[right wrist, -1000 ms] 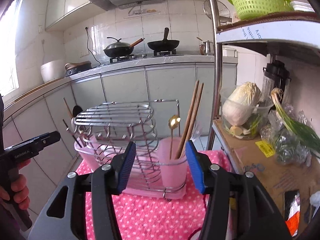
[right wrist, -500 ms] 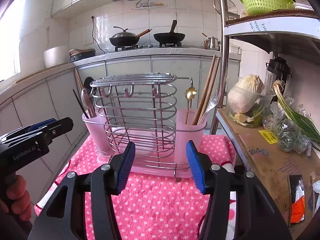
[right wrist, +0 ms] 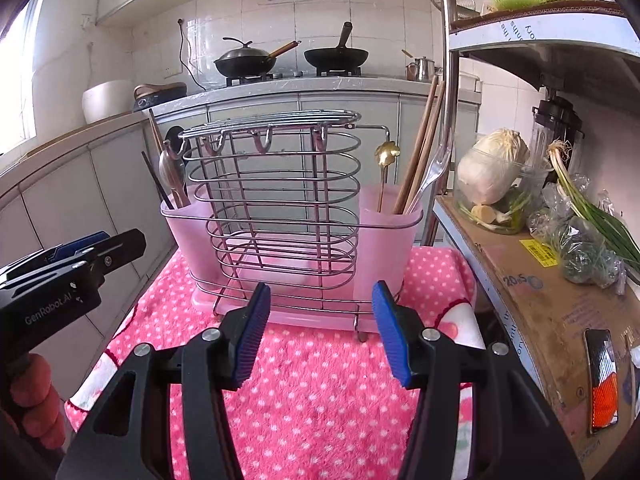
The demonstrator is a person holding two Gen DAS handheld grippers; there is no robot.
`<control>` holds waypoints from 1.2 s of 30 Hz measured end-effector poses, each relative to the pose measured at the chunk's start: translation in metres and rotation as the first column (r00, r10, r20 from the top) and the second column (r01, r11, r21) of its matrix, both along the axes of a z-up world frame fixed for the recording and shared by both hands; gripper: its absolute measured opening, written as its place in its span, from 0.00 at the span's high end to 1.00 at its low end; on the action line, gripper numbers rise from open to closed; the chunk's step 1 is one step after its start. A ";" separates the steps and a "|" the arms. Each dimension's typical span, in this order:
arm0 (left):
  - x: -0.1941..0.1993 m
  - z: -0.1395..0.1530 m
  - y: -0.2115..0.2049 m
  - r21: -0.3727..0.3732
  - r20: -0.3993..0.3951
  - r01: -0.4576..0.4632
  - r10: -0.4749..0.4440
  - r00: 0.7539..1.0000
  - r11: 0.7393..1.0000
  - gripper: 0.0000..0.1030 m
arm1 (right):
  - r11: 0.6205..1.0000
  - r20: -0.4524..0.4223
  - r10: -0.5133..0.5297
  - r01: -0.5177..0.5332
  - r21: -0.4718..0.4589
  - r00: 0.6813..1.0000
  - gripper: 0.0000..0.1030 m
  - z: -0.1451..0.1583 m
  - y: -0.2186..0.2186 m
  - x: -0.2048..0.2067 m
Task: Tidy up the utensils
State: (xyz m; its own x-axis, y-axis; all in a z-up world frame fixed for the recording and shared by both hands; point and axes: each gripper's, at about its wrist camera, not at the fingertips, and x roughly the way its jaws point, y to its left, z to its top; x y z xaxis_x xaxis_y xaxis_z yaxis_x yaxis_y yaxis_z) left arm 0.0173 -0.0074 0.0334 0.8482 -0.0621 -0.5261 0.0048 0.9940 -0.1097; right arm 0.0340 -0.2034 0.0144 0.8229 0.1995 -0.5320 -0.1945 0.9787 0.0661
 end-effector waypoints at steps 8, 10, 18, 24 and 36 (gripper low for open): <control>0.002 -0.002 -0.001 0.005 -0.011 0.003 -0.003 1.000 1.000 0.52 | 1.000 -0.005 -0.001 0.001 0.003 1.000 0.48 -0.001 0.001 0.002; 0.003 -0.003 -0.001 0.002 -0.013 0.006 -0.006 1.000 1.000 0.52 | 1.000 -0.009 -0.002 0.002 0.006 1.000 0.48 -0.002 0.000 0.002; 0.004 -0.005 -0.003 0.003 -0.022 0.017 -0.017 1.000 1.000 0.52 | 1.000 -0.018 0.003 -0.003 0.013 1.000 0.48 -0.005 -0.001 0.004; 0.004 -0.006 -0.003 0.004 -0.023 0.017 -0.017 1.000 1.000 0.52 | 1.000 -0.022 0.005 -0.005 0.015 1.000 0.48 -0.007 0.000 0.004; 0.005 -0.008 -0.003 0.004 -0.027 0.018 -0.018 0.999 1.000 0.52 | 1.000 -0.029 0.009 -0.009 0.015 1.000 0.48 -0.010 -0.001 0.005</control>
